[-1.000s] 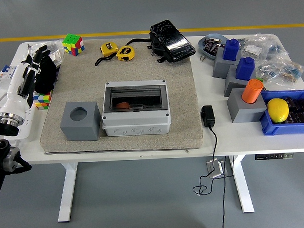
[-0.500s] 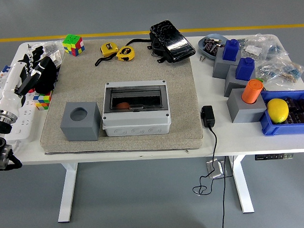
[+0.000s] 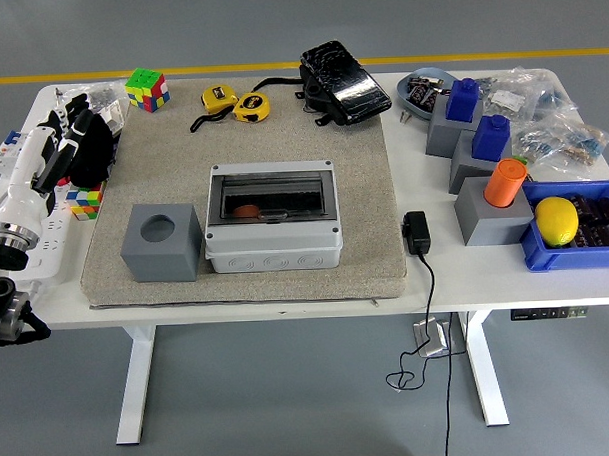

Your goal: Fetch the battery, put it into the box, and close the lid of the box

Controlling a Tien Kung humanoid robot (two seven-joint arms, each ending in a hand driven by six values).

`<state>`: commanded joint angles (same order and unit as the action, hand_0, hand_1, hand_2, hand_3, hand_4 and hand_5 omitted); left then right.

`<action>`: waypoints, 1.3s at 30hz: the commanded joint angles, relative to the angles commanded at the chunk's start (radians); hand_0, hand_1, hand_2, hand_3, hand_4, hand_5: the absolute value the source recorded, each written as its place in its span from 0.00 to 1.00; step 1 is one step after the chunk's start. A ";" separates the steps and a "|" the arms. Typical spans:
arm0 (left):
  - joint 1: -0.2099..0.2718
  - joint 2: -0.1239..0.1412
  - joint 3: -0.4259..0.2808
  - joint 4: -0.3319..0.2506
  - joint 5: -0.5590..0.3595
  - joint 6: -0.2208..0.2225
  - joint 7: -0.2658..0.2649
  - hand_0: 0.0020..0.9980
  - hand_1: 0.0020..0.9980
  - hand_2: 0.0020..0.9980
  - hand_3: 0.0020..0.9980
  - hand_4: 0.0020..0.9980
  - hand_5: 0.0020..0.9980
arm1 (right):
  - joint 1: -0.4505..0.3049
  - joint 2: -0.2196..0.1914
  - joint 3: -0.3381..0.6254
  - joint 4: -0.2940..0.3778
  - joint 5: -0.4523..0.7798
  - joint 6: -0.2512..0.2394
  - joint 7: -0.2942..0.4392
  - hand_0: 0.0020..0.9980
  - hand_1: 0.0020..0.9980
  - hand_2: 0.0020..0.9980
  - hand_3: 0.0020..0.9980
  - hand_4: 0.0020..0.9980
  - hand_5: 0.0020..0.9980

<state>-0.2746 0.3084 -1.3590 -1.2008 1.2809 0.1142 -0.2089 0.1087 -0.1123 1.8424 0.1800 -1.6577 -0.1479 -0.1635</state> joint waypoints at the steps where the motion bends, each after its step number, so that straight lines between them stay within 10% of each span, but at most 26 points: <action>1: 0.000 0.000 0.001 0.000 -0.001 0.002 -0.001 0.95 0.93 0.93 0.91 1.00 1.00 | 0.000 0.000 0.001 0.000 -0.001 0.000 0.000 0.85 0.85 0.81 0.86 1.00 1.00; 39: -0.012 0.007 0.020 -0.014 -0.005 0.023 -0.009 0.94 0.92 0.93 0.91 1.00 1.00 | 0.009 0.002 -0.006 0.000 0.018 -0.004 0.003 0.85 0.85 0.81 0.86 1.00 1.00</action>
<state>-0.2863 0.3157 -1.3392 -1.2150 1.2759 0.1368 -0.2181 0.1176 -0.1102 1.8359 0.1800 -1.6399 -0.1521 -0.1605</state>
